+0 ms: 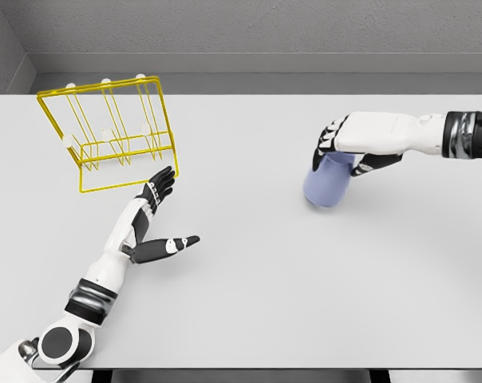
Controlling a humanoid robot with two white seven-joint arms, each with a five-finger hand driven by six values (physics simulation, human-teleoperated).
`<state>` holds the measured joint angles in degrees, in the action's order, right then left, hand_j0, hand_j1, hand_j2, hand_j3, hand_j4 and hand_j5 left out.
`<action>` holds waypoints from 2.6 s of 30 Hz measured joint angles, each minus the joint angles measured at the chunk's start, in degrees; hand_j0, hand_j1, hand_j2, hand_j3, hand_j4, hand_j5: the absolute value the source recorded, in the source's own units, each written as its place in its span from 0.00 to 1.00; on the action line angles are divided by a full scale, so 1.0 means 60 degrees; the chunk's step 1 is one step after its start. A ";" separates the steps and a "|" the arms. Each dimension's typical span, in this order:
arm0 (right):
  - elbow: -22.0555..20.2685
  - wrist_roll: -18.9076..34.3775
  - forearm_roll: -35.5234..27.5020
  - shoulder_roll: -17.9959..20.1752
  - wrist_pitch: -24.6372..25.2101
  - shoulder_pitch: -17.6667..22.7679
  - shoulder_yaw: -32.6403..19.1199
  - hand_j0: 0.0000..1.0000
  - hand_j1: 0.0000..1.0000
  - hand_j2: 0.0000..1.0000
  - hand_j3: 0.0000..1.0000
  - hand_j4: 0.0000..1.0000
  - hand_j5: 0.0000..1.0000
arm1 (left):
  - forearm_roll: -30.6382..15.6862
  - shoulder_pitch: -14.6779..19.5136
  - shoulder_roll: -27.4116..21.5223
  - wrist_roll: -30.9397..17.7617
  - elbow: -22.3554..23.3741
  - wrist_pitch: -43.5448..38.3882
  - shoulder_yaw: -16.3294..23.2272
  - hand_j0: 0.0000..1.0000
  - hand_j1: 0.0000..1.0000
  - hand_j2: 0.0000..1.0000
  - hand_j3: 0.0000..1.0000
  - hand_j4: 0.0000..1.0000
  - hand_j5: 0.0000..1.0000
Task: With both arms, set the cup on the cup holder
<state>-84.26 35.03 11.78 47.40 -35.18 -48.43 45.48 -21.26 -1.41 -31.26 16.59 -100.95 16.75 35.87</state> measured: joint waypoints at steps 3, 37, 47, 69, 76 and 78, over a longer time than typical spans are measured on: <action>-0.0012 -0.0002 -0.0001 -0.0038 0.0001 -0.0015 -0.0009 0.60 0.60 0.60 0.60 0.60 0.60 | 0.0001 0.0000 0.0000 -0.0003 0.0000 -0.0007 -0.0027 1.00 1.00 1.00 1.00 1.00 1.00; -0.0146 0.0002 0.0001 -0.0697 -0.0001 -0.0146 0.0002 0.60 0.60 0.60 0.60 0.60 0.60 | 0.0003 -0.0073 -0.0002 0.0004 0.0000 -0.0078 -0.0134 1.00 1.00 1.00 1.00 1.00 1.00; -0.0150 0.0000 -0.0002 -0.1009 0.0001 -0.0264 0.0015 0.60 0.60 0.60 0.60 0.60 0.60 | 0.0003 -0.0073 0.0000 0.0004 0.0000 -0.0085 -0.0135 1.00 1.00 1.00 1.00 1.00 1.00; -0.0145 0.0001 0.0001 -0.1426 0.0000 -0.0264 0.0028 0.60 0.60 0.60 0.60 0.60 0.60 | 0.0000 -0.0058 0.0017 0.0295 0.0010 -0.0348 -0.0126 1.00 1.00 1.00 1.00 1.00 1.00; -0.0141 0.0001 0.0002 -0.1587 0.0000 -0.0264 0.0030 0.60 0.60 0.60 0.60 0.60 0.60 | 0.0008 -0.0029 0.0219 0.0337 0.0014 -0.0543 -0.0119 1.00 1.00 1.00 1.00 1.00 1.00; -0.0138 0.0001 0.0004 -0.1627 0.0000 -0.0264 0.0031 0.60 0.60 0.60 0.60 0.60 0.60 | 0.0010 -0.0029 0.0276 0.0339 0.0014 -0.0586 -0.0118 1.00 1.00 1.00 1.00 1.00 1.00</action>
<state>-85.09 35.04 11.80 37.64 -35.18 -50.01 45.66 -21.19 -1.58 -29.60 18.62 -100.86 13.24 35.17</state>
